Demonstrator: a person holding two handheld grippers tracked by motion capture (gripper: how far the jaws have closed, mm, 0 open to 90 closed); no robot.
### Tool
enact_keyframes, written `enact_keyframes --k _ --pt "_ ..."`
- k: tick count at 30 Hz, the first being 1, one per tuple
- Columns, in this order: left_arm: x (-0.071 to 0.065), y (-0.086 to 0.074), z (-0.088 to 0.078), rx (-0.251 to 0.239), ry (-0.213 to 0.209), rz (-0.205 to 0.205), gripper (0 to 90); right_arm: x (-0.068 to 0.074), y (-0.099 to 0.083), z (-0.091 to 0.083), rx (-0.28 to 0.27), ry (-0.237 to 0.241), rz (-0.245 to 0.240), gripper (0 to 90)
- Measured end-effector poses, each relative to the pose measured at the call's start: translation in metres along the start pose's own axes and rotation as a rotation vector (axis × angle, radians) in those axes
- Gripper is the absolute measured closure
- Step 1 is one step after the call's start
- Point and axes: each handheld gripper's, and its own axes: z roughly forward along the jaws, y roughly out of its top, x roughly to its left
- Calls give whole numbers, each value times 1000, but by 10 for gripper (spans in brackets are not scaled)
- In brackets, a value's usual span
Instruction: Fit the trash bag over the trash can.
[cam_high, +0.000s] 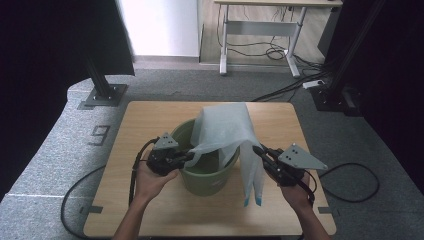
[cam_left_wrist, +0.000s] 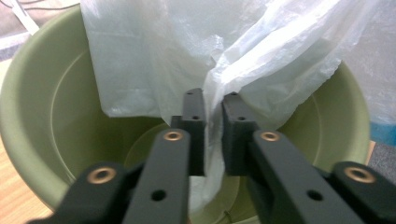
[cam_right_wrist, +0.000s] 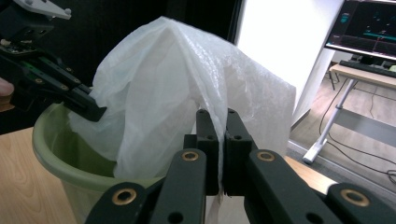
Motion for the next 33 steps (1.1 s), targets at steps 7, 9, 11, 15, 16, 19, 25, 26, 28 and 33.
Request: enact_keyframes --k 7,9,11,15,16,19,25,26,28,33 --pt "-20 12 -8 -17 -6 56 421 2 -3 4 37 9 -17 861" --pt "-28 16 -9 -23 6 77 373 4 -4 7 46 19 -26 854" --pt "-33 20 -9 -30 16 81 347 6 -5 10 56 28 -40 849" --pt "-36 27 -3 -27 18 86 354 12 -6 13 68 47 -65 845" --pt "-37 28 0 -20 23 89 366 12 -7 14 70 51 -64 845" --pt "-37 29 4 -7 31 97 431 12 -8 15 72 54 -60 845" --pt "-34 28 16 22 -35 111 768 10 -14 14 66 60 -20 845" --pt "-34 28 16 22 -35 111 803 10 -14 14 66 60 -20 845" --pt "-31 27 14 11 -68 103 871 10 -16 11 59 57 -17 844" --pt "-24 25 6 -3 -68 74 898 10 -19 8 51 60 -8 815"
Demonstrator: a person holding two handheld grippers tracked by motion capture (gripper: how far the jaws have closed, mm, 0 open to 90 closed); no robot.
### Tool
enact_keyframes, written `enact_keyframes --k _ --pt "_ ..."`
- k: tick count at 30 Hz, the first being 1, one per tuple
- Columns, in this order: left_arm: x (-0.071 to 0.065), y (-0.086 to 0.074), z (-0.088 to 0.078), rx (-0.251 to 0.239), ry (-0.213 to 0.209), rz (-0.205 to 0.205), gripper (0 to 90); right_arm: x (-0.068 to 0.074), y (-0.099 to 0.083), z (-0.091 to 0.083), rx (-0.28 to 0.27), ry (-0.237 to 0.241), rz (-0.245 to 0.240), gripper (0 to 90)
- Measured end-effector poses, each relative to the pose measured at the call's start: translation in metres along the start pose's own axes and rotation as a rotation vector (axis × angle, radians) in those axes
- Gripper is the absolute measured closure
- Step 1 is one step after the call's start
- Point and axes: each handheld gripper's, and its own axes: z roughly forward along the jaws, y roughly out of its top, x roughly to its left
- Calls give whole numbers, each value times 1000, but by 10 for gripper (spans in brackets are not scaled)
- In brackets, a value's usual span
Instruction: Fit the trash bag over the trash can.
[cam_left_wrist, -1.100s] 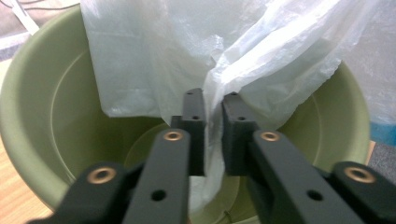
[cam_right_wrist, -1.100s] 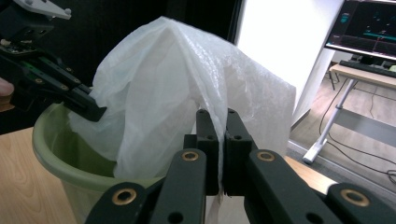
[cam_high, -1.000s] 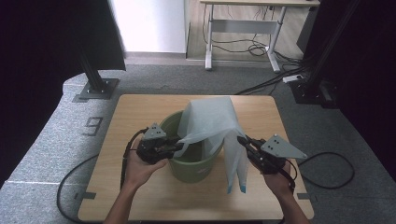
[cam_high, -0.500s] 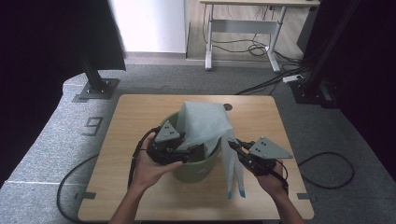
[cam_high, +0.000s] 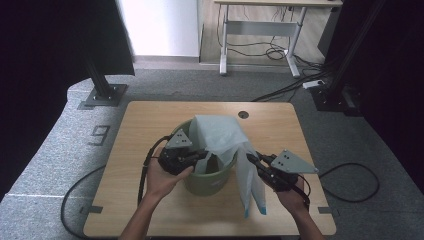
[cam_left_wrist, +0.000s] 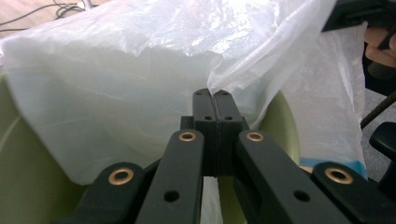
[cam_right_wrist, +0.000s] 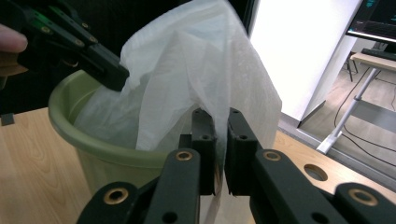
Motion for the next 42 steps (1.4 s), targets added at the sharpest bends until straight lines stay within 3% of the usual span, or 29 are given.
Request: enact_keyframes --k 5,9,14,18,19,20,25,31,37,40,42 --pt "11 -12 -15 21 45 -23 899 4 -7 -2 12 43 0 786" --pt "18 -21 -23 34 54 -52 899 7 -14 -5 18 49 3 803" --pt "16 -24 -24 47 68 -37 896 9 -17 -3 17 52 8 821" --pt "12 -22 -25 -1 58 -15 692 12 -13 0 16 41 0 838" --pt "9 -20 -25 -20 58 -6 692 12 -13 0 16 41 0 838" --pt "2 -16 -26 -49 72 17 585 13 -10 4 19 34 5 838" --pt "-12 -7 -21 -79 101 67 427 15 -3 8 20 44 0 838" --pt "-17 -4 -8 -59 74 73 350 16 0 10 14 47 4 838" --pt "-21 -8 1 -60 40 60 300 12 2 14 12 46 47 838" --pt "-24 -9 8 -55 4 62 291 10 3 17 15 42 74 838" --pt "-27 -9 13 -49 13 70 294 12 3 20 24 40 72 838"
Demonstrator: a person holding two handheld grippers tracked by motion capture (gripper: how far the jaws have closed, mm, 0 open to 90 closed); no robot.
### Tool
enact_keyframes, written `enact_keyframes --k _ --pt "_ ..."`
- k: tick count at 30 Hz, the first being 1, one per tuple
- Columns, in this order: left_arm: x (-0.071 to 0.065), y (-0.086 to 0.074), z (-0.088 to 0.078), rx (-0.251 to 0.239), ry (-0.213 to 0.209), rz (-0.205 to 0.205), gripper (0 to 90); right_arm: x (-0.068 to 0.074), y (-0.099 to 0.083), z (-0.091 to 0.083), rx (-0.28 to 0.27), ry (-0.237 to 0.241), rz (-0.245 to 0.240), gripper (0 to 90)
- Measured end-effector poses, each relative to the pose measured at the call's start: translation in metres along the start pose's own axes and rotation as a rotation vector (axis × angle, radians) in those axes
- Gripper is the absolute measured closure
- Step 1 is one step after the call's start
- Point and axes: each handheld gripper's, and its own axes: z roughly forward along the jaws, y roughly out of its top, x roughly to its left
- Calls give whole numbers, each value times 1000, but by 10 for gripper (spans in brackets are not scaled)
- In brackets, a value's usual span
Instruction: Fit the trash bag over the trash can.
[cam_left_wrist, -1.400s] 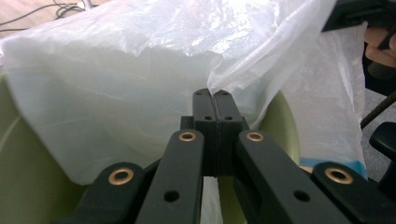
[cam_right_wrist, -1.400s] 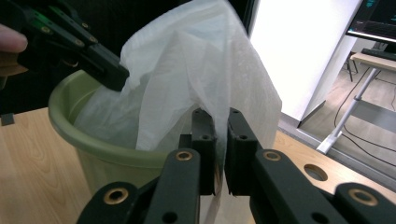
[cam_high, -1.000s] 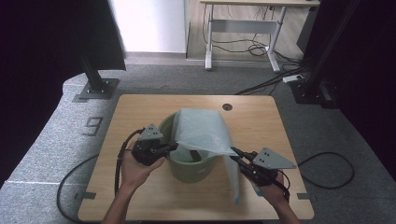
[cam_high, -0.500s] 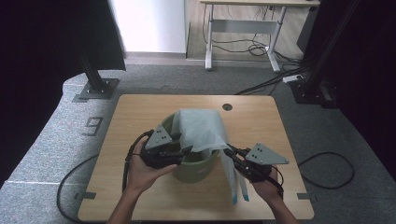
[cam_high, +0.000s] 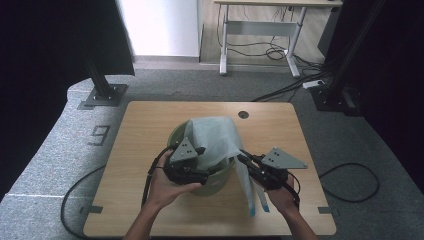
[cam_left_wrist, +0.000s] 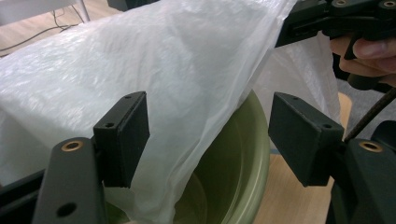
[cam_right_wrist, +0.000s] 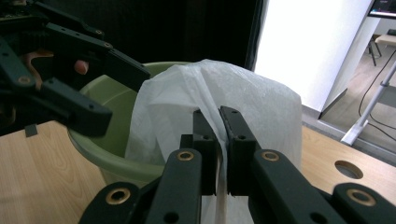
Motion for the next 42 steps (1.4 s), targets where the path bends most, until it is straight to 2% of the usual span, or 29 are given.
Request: enact_keyframes --k 5,13,15,16,17,18,19,20,22,23,24,26,29,35,37,40,42 --pt "-3 2 8 5 15 2 357 4 1 3 -3 6 0 838" --pt "-2 4 15 -27 34 -21 691 4 0 2 -8 33 6 825" --pt "-2 4 16 -27 32 -21 759 5 -2 2 -8 43 10 810" --pt "-2 5 16 -25 33 -20 759 5 -2 2 -8 43 10 810" --pt "-2 5 17 -22 36 -18 789 5 -3 2 -7 45 9 796" --pt "-2 5 17 -19 38 -16 853 5 -5 0 -14 46 11 724" --pt "-1 4 17 -19 38 -15 853 5 -5 0 -14 46 11 724" --pt "1 4 15 -19 33 -19 893 5 -6 -4 -24 50 5 645" --pt "4 3 11 -19 36 -31 897 5 -6 -10 -40 71 10 581" --pt "4 3 11 -19 36 -31 897 5 -6 -10 -40 71 10 581" --pt "8 1 6 -18 49 -47 897 4 -6 -18 -66 78 16 533" --pt "12 -1 1 -17 64 -57 897 2 -6 -27 -83 68 27 514" --pt "17 -3 -5 -21 64 -73 898 -1 -8 -35 -81 41 18 501" --pt "25 -6 -15 -23 87 -87 898 -17 -18 -34 -45 13 59 476" --pt "33 -9 -24 -27 104 -105 899 -26 -27 -29 -21 4 90 455" --pt "40 -12 -30 -33 119 -122 899 -30 -34 -26 -9 7 113 440" --pt "50 -16 -39 -35 153 -145 899 -33 -41 -22 3 -2 132 391"
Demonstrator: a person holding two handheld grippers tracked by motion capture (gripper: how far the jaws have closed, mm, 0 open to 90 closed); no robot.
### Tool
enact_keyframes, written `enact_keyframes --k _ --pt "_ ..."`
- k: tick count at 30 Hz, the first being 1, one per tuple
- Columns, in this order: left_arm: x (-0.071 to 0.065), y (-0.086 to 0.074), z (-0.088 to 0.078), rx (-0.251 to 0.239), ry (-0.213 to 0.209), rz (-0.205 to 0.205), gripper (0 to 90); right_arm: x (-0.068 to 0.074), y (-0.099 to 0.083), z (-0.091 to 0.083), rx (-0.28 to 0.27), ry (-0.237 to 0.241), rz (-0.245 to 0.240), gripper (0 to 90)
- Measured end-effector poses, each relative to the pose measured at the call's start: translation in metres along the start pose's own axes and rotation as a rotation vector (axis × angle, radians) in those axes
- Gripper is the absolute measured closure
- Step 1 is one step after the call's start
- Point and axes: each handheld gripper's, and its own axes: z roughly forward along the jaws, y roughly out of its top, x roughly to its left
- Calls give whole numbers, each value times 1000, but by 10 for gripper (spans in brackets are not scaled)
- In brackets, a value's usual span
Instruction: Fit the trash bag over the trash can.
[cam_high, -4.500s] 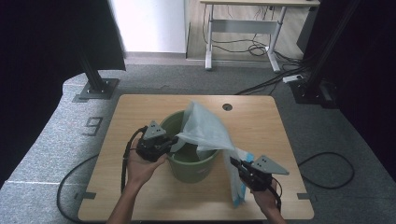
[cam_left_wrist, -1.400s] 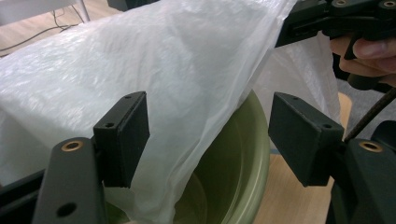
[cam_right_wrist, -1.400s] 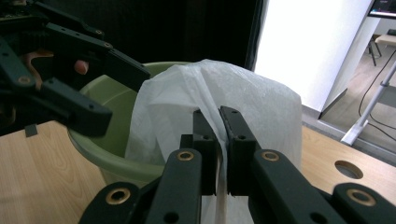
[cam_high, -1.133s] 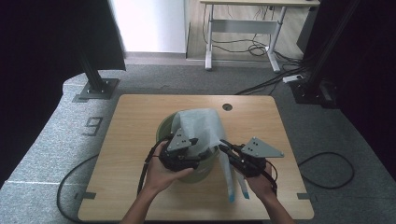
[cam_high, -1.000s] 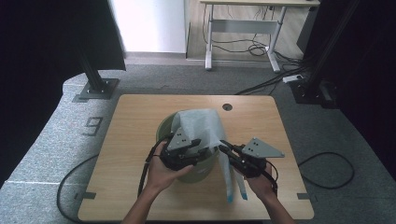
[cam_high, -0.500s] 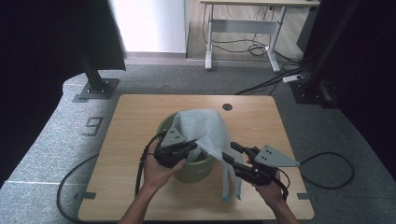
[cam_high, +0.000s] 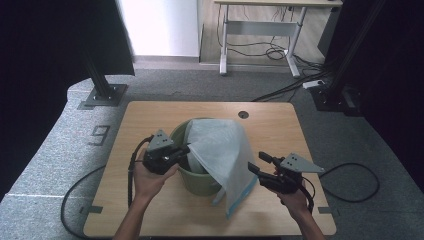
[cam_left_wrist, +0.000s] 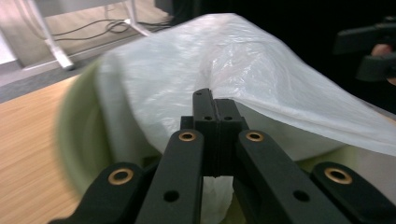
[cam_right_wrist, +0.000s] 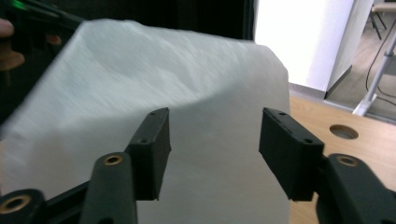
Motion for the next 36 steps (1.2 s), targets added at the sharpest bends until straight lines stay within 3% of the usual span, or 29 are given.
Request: enact_keyframes --k 13,23,28,29,31,32,34,35,36 --pt "46 -15 -12 -4 77 -120 899 0 -27 12 35 -13 34 230" --pt "56 -17 -13 -5 91 -150 899 -14 -53 21 63 -5 93 198" --pt "56 -17 -12 -6 94 -145 899 -17 -60 26 58 17 112 282" --pt "56 -17 -12 -8 94 -144 899 -17 -61 30 50 24 110 348" --pt "56 -17 -12 -12 93 -144 899 -17 -61 32 47 25 108 383" --pt "56 -17 -12 -14 90 -146 899 -16 -61 36 44 30 98 474" --pt "56 -17 -12 -15 84 -148 899 -15 -61 40 45 30 91 568" --pt "56 -17 -12 -15 84 -148 899 -15 -61 40 45 30 91 568" --pt "56 -17 -12 -17 83 -150 899 -14 -60 44 42 31 85 677"
